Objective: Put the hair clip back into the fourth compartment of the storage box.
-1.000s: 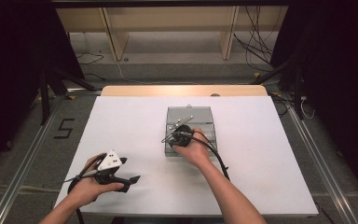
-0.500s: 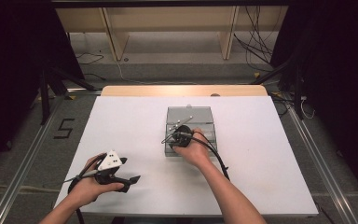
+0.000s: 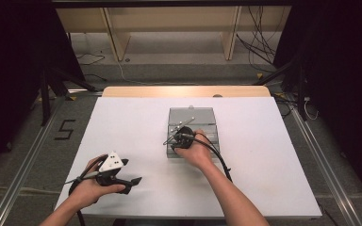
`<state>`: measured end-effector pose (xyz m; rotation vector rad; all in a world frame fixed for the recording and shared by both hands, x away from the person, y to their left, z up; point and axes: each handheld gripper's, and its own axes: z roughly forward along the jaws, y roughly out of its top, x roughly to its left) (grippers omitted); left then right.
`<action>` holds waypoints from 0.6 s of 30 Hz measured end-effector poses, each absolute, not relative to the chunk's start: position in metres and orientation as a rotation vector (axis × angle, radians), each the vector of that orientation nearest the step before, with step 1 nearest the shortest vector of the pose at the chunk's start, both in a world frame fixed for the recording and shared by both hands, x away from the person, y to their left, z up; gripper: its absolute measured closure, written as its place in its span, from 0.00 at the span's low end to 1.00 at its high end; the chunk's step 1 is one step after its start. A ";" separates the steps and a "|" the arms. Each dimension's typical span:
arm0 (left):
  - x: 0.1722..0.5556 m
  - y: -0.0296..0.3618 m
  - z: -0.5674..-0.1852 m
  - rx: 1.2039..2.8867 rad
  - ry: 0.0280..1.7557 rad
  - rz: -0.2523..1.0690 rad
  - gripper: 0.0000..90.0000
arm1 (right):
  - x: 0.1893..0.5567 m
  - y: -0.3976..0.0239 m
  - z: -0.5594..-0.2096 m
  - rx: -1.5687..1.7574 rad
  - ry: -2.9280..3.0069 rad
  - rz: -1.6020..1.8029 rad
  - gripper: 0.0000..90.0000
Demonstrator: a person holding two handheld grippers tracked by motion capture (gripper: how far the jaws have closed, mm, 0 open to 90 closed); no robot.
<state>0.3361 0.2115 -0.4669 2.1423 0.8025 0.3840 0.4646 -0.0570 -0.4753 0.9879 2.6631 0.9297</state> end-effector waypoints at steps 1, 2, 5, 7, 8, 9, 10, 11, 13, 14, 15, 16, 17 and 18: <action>0.336 0.211 -0.467 2.143 0.802 0.384 0.19 | 0.464 -0.057 -0.475 0.987 2.664 0.931 0.91; 0.336 0.211 -0.467 2.143 0.802 0.384 0.19 | 0.464 -0.057 -0.475 0.989 2.663 0.932 0.91; 0.336 0.211 -0.467 2.143 0.802 0.384 0.19 | 0.464 -0.057 -0.474 0.994 2.660 0.935 0.89; 0.336 0.211 -0.467 2.142 0.802 0.384 0.19 | 0.463 -0.057 -0.473 0.998 2.657 0.942 0.87; 0.336 0.211 -0.467 2.142 0.803 0.384 0.19 | 0.463 -0.057 -0.473 0.994 2.653 0.944 0.86; 0.336 0.211 -0.467 2.143 0.802 0.384 0.19 | 0.463 -0.058 -0.472 0.994 2.649 0.949 0.84; 0.336 0.211 -0.467 2.143 0.802 0.383 0.19 | 0.462 -0.058 -0.471 0.998 2.646 0.951 0.83; 0.336 0.211 -0.467 2.143 0.802 0.384 0.19 | 0.462 -0.059 -0.470 1.006 2.643 0.950 0.82; 0.336 0.211 -0.467 2.142 0.803 0.384 0.19 | 0.462 -0.060 -0.469 1.012 2.639 0.960 0.79; 0.336 0.211 -0.467 2.140 0.804 0.384 0.19 | 0.462 -0.061 -0.468 1.011 2.638 0.959 0.78; 0.336 0.212 -0.467 2.140 0.804 0.385 0.19 | 0.461 -0.061 -0.467 1.013 2.636 0.962 0.77; 0.336 0.212 -0.467 2.139 0.804 0.385 0.19 | 0.461 -0.062 -0.466 1.010 2.634 0.966 0.75; 0.336 0.212 -0.467 2.140 0.804 0.385 0.19 | 0.460 -0.063 -0.465 1.011 2.632 0.969 0.74; 0.336 0.212 -0.467 2.140 0.804 0.385 0.19 | 0.460 -0.063 -0.463 1.020 2.629 0.975 0.73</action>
